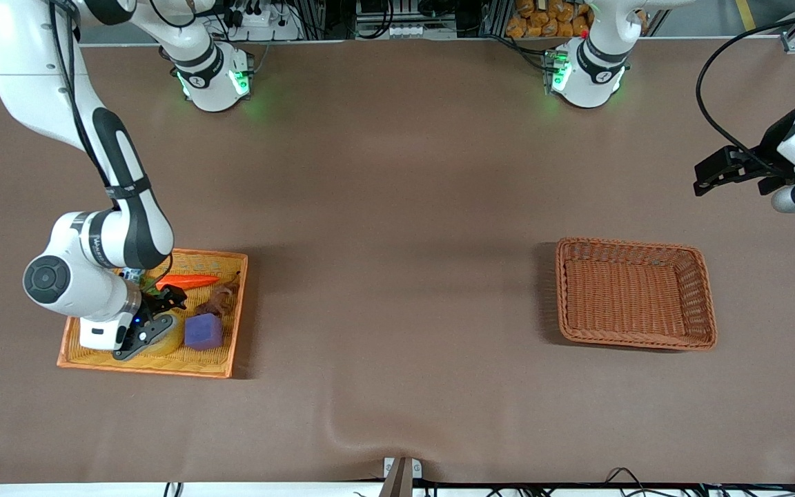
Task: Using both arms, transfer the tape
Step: 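Lower the right gripper onto the tape roll in the yellow tray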
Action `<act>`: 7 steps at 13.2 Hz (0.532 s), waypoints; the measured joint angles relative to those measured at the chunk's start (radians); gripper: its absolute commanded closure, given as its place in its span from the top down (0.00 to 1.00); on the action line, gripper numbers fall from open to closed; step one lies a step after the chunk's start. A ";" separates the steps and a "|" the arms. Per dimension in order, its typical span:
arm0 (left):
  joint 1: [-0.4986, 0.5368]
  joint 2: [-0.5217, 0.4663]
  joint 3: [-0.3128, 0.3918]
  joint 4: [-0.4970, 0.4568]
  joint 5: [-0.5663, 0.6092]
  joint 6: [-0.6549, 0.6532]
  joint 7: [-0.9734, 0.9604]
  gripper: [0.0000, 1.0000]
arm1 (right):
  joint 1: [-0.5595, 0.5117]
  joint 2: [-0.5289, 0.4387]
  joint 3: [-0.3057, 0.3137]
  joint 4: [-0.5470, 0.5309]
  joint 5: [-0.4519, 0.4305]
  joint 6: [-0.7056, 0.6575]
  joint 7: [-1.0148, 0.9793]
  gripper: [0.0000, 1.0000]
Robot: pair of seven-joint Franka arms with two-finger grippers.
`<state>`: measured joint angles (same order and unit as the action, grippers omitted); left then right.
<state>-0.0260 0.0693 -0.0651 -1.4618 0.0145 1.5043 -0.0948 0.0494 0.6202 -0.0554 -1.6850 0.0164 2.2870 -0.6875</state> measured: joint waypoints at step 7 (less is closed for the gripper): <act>0.005 0.000 0.008 0.000 0.001 0.000 0.061 1.00 | -0.009 0.044 -0.002 0.000 0.000 -0.004 -0.007 0.00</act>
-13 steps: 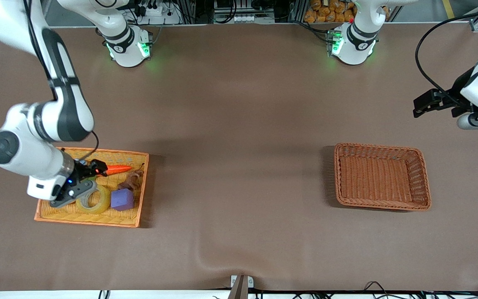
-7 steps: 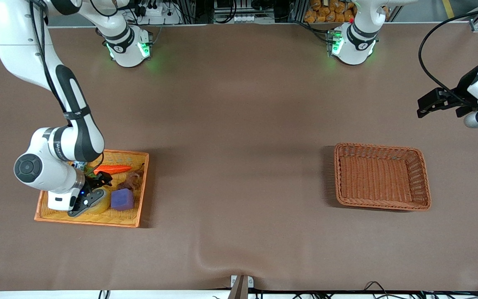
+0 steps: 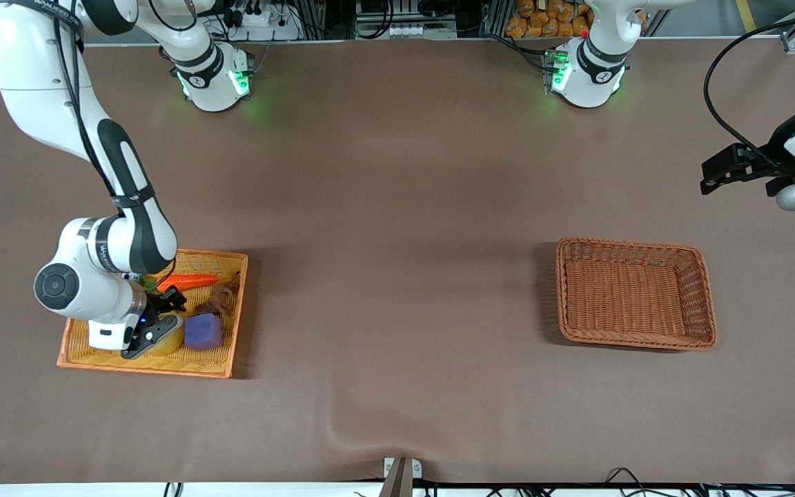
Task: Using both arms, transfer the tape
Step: 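Lower the right gripper onto the tape roll in the yellow tray, then close the right gripper on the tape roll and lift it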
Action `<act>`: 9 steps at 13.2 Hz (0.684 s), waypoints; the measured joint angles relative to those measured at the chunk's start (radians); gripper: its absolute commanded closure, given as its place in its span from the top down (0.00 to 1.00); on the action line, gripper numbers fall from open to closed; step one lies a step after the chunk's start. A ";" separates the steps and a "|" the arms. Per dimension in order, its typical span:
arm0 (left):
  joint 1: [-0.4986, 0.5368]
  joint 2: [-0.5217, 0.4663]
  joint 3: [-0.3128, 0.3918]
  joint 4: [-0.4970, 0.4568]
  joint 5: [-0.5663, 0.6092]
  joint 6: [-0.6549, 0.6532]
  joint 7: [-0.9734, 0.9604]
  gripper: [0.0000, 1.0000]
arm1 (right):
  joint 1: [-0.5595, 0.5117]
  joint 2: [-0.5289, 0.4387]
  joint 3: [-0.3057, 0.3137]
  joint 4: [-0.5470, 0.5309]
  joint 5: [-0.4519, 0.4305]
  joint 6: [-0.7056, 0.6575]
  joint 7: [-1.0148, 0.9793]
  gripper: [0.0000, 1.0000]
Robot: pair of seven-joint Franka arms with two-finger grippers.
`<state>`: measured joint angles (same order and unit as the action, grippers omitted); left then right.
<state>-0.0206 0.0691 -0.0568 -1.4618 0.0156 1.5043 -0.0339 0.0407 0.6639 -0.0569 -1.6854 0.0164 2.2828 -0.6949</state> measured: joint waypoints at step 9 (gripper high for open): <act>0.012 0.003 -0.002 -0.001 0.002 0.000 0.000 1.00 | 0.008 -0.067 0.008 0.205 0.002 -0.373 0.003 0.00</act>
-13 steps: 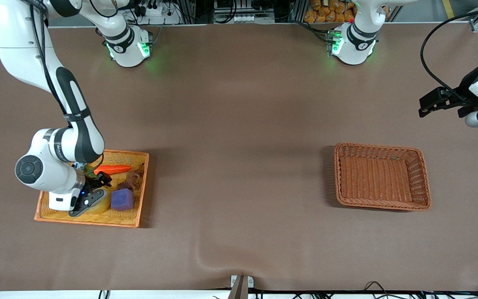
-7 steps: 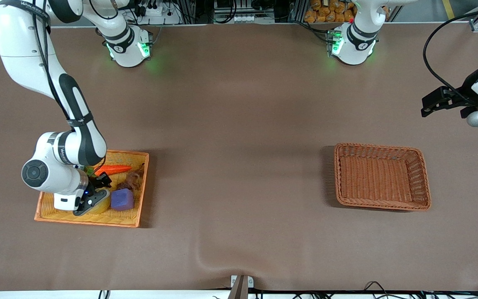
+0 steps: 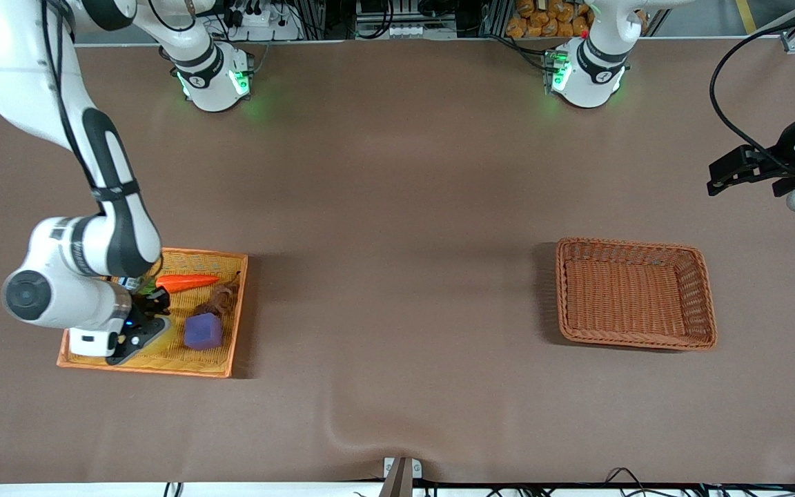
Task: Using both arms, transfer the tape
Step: 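Close the right gripper on the tape roll and lift it, then set the tape roll on the table while the left gripper approaches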
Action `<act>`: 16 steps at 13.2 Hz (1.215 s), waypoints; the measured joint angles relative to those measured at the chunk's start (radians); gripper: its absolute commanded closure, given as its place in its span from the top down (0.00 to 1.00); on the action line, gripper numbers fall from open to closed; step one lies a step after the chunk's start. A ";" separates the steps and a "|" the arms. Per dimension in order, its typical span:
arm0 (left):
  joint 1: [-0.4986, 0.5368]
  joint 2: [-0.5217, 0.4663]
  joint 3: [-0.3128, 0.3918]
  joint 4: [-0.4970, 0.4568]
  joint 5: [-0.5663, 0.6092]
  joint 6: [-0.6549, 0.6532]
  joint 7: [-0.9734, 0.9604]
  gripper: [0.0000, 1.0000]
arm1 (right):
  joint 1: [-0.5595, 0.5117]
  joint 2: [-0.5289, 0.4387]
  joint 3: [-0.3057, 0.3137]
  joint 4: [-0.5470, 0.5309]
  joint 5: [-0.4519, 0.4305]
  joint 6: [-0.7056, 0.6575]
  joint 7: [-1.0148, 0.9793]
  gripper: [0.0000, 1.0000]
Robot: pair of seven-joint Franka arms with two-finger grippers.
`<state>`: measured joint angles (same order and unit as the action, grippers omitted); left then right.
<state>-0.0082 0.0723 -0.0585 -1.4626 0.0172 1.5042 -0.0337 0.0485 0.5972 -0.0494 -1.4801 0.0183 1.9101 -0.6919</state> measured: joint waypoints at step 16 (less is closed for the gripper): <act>-0.003 0.001 -0.004 0.002 0.000 0.000 0.000 1.00 | 0.742 0.212 0.015 0.234 0.162 0.213 1.220 0.00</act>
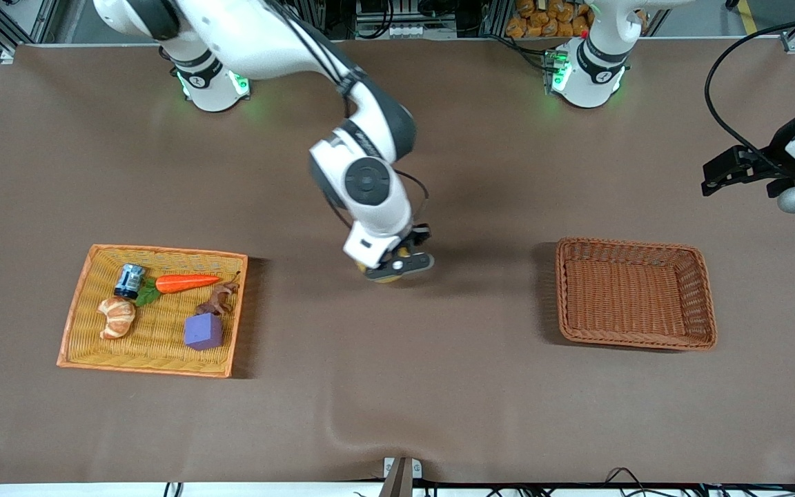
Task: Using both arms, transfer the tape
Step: 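Set the tape roll on the table while the left gripper approaches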
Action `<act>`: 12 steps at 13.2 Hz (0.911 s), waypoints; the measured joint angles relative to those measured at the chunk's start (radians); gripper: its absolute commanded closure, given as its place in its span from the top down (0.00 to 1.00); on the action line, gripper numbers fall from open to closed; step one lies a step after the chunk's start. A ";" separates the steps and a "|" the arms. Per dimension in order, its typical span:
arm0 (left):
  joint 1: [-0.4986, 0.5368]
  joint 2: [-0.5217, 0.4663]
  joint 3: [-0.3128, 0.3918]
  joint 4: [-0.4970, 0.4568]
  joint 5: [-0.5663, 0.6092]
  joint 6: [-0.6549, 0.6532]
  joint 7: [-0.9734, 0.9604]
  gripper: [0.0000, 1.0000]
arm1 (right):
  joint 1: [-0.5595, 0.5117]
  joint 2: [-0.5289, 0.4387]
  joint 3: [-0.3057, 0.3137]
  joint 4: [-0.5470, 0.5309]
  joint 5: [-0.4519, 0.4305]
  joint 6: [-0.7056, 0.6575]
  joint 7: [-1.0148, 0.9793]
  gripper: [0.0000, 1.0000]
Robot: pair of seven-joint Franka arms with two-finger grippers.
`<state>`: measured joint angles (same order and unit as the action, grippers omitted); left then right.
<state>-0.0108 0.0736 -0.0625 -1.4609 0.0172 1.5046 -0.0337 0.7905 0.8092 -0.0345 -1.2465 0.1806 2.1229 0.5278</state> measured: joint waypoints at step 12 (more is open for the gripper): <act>-0.004 0.035 -0.006 -0.005 0.000 0.057 -0.027 1.00 | -0.045 -0.057 -0.048 -0.026 0.000 0.022 -0.013 1.00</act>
<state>-0.0149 0.1087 -0.0681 -1.4659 0.0168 1.5616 -0.0608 0.7451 0.7519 -0.0821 -1.2724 0.1807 2.1448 0.5150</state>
